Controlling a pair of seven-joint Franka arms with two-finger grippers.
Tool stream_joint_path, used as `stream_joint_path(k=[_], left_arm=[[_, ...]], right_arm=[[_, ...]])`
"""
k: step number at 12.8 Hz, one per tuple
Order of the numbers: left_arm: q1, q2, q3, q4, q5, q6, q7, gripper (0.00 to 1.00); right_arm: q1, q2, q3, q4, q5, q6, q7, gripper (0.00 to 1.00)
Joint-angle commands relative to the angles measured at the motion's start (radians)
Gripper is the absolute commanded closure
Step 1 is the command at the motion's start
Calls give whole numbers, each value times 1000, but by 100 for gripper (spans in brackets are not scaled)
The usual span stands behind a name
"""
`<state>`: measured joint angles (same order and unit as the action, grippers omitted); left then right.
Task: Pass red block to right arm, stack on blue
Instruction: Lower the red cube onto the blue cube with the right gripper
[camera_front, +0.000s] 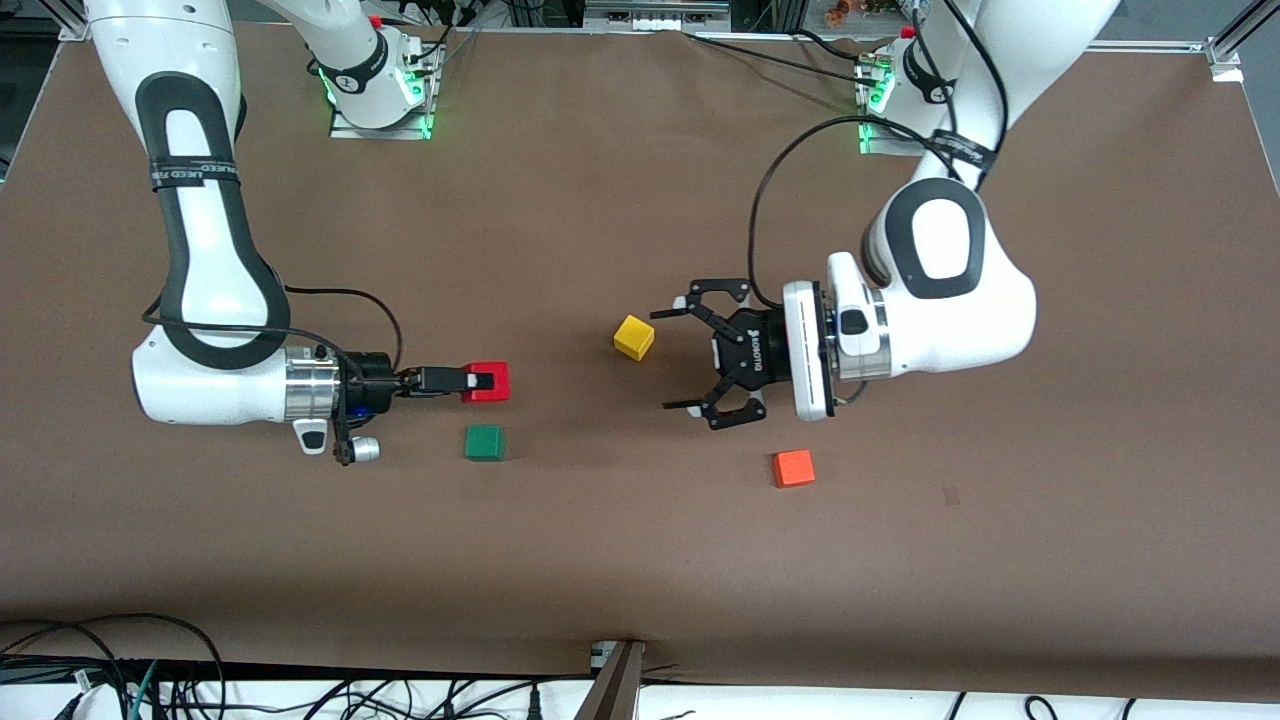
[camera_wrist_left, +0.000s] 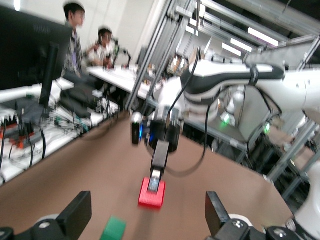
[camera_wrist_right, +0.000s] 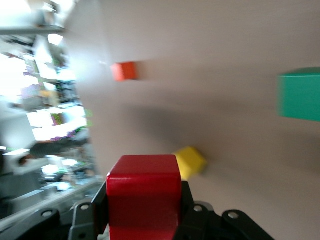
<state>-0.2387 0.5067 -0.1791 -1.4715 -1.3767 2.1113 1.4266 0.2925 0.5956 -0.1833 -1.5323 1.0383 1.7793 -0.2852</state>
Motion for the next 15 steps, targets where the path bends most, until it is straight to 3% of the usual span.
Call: stream_joint_path(k=[1,3,7,11,15], left_arm=[[48,-46,-3,-35,169,-85,-118,0],[58,-48,1,-44,247,-143,-182,0],[108,-77,3,-36,566,-377,-478,0],[159,-100,4,-32,861,-617,-717,0],[163,-102,6,-26,1060,-652,-995,0]], right_arm=[[8,-28,-33,14,-261,0,-8,88],[7,-42,-42,20,-462,17,-8,88],[10,-74,-47,-27,-769,70,11,88],[11,-170,-62,-263,-886,337,4,88],[11,-186,-62,-382,-908,501,-2,88]])
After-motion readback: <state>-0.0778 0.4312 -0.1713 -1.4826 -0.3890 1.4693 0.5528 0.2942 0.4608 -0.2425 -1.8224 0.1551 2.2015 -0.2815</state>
